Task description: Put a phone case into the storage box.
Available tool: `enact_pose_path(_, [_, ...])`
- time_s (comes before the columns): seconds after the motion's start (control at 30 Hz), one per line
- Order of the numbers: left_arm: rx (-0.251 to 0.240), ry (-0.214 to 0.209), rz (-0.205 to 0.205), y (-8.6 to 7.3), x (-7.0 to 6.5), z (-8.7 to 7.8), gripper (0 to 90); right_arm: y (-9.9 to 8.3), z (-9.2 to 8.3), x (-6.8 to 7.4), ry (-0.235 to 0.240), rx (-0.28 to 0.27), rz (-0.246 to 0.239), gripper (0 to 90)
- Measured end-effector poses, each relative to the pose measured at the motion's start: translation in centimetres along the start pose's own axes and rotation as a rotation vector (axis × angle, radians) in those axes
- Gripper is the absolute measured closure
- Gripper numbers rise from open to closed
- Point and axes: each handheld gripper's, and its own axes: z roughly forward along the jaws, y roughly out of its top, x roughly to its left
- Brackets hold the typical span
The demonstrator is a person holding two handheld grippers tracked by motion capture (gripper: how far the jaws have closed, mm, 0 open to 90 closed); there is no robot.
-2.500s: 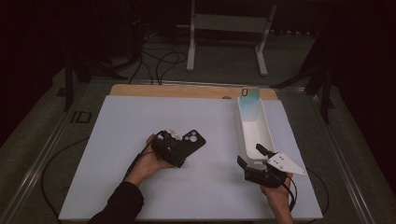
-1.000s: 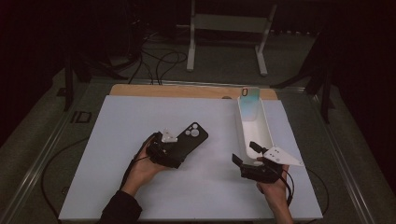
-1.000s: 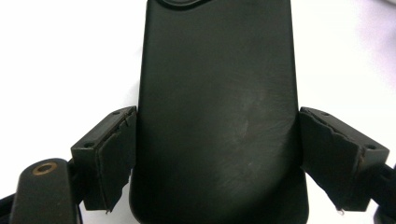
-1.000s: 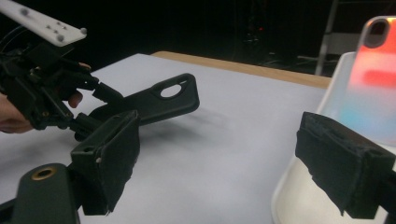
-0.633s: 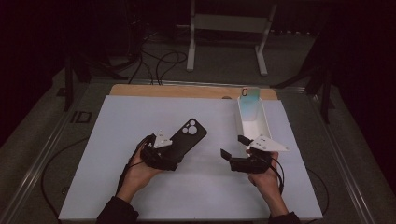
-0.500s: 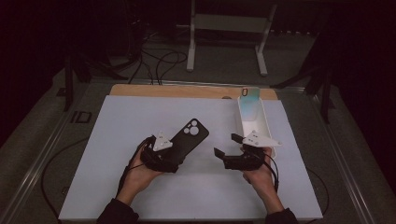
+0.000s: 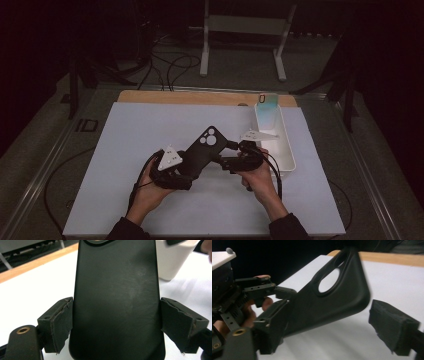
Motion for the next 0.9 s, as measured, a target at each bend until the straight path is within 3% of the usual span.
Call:
enact_pose_path(0.23, [-0.028,0.005,0.009,0.2,-0.5,-0.2,15.2,0.6,1.3,0.9,0.048,0.012,0.052,51.9])
enact_pose_path(0.43, [-0.014,0.019,0.018,0.2,-0.7,0.0,15.1,0.8,1.8,1.2,0.095,0.008,0.094,68.1])
enact_pose_path(0.6, [0.01,0.027,0.025,0.1,-0.9,0.4,15.1,1.0,2.0,1.8,0.124,0.011,0.09,82.7])
enact_pose_path(0.63, [0.01,0.027,0.025,0.1,-0.9,0.4,15.0,1.0,2.0,1.8,0.124,0.011,0.09,82.7])
enact_pose_path(0.67, [0.031,-0.002,0.01,0.1,-0.7,0.6,15.0,1.1,2.0,2.0,0.136,0.007,0.091,85.0])
enact_pose_path(0.77, [0.043,0.006,0.008,0.1,-0.8,0.7,13.5,1.0,2.0,2.6,0.122,0.013,0.052,85.8])
enact_pose_path(0.9, [0.055,-0.018,-0.005,0.1,-0.5,0.7,8.5,1.1,1.9,2.6,0.107,0.003,0.045,86.0])
